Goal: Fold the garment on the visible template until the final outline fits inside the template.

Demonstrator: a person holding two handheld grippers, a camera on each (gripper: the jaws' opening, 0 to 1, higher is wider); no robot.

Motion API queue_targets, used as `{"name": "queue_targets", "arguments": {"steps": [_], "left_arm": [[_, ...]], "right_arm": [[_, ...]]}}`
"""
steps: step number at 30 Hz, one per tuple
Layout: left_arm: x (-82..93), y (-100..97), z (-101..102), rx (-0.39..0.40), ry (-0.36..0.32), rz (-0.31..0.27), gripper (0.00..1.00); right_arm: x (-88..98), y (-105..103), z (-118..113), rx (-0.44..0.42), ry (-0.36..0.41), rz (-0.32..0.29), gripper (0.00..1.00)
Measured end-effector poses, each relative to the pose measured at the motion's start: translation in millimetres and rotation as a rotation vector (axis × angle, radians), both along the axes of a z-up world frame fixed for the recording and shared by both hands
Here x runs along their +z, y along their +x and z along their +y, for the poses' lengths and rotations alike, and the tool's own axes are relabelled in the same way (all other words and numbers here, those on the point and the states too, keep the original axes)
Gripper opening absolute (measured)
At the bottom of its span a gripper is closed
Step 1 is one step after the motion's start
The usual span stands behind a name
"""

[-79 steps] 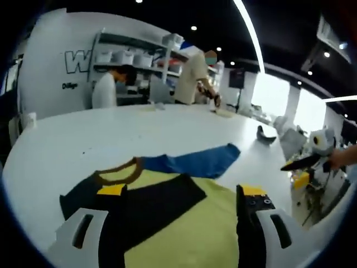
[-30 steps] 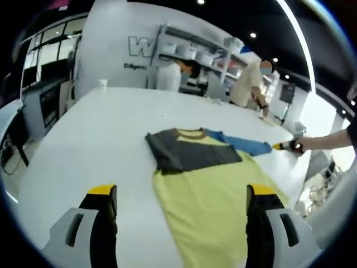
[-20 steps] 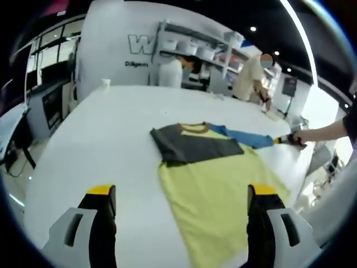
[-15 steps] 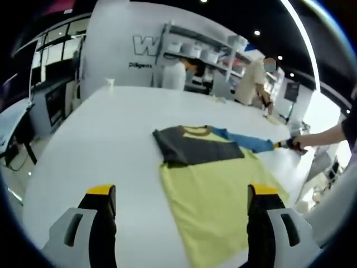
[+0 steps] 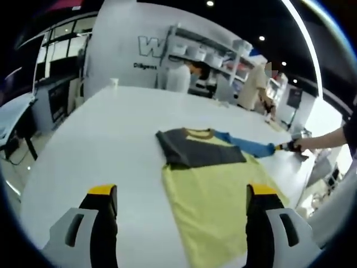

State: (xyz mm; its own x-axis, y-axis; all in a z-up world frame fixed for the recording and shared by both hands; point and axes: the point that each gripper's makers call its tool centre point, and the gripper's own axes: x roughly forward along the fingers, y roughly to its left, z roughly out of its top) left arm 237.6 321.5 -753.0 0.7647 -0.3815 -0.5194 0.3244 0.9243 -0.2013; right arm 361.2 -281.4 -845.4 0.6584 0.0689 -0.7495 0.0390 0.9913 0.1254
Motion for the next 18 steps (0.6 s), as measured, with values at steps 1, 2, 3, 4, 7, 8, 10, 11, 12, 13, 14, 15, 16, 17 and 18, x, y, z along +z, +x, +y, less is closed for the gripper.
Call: {"name": "queue_targets", "arguments": {"steps": [1, 2, 3, 4, 7, 8, 10, 11, 12, 13, 14, 15, 16, 17, 18], "left_arm": [[-0.1, -1.4, 0, 0.003, -0.005, 0.003, 0.91], [-0.2, -1.7, 1, 0.006, -0.007, 0.004, 0.91], [-0.3, -1.9, 1, 0.008, -0.009, 0.005, 0.91], [-0.2, -2.3, 1, 0.011, -0.01, 0.005, 0.91], [1.0, -4.5, 2, 0.022, -0.015, 0.003, 0.92], [1.3, -4.7, 2, 0.024, -0.017, 0.002, 0.91], [1.9, -5.1, 3, 0.028, -0.02, 0.001, 0.91], [3.5, -4.2, 4, 0.036, -0.027, -0.008, 0.91], [5.1, -3.4, 5, 0.043, -0.034, -0.017, 0.91], [6.1, -3.2, 6, 0.047, -0.04, -0.021, 0.91], [5.7, -3.6, 6, 0.049, -0.04, -0.016, 0.91], [4.8, -3.6, 7, 0.053, -0.035, -0.012, 0.91], [4.6, -3.6, 8, 0.055, -0.034, -0.011, 0.91], [3.8, -3.3, 9, 0.056, -0.032, -0.009, 0.92], [3.4, -2.9, 10, 0.058, -0.034, -0.009, 0.92]], "right_arm": [[-1.4, 2, -2, -0.001, -0.002, 0.001, 0.0], [-1.0, 2, -2, 0.0, -0.002, 0.0, 0.0], [-0.6, 2, -3, 0.0, -0.003, 0.0, 0.0], [0.3, 1, -3, 0.0, -0.005, -0.001, 0.0], [2.2, 2, -6, -0.003, -0.017, -0.012, 0.0], [2.3, 4, -7, -0.003, -0.02, -0.016, 0.0], [2.6, 6, -8, -0.005, -0.027, -0.023, 0.0], [3.5, 10, -12, 0.007, -0.061, -0.036, 0.0], [2.8, 9, -16, 0.016, -0.099, -0.022, 0.0], [1.6, 9, -19, 0.015, -0.121, -0.005, 0.0], [-1.9, 13, -20, 0.012, -0.11, 0.004, 0.0], [-3.3, 14, -21, 0.006, -0.097, 0.008, 0.0], [-3.6, 12, -20, -0.003, -0.08, 0.013, 0.0], [-4.0, 12, -20, -0.004, -0.074, 0.014, 0.0], [-4.1, 11, -19, -0.003, -0.071, 0.017, 0.0]]}}
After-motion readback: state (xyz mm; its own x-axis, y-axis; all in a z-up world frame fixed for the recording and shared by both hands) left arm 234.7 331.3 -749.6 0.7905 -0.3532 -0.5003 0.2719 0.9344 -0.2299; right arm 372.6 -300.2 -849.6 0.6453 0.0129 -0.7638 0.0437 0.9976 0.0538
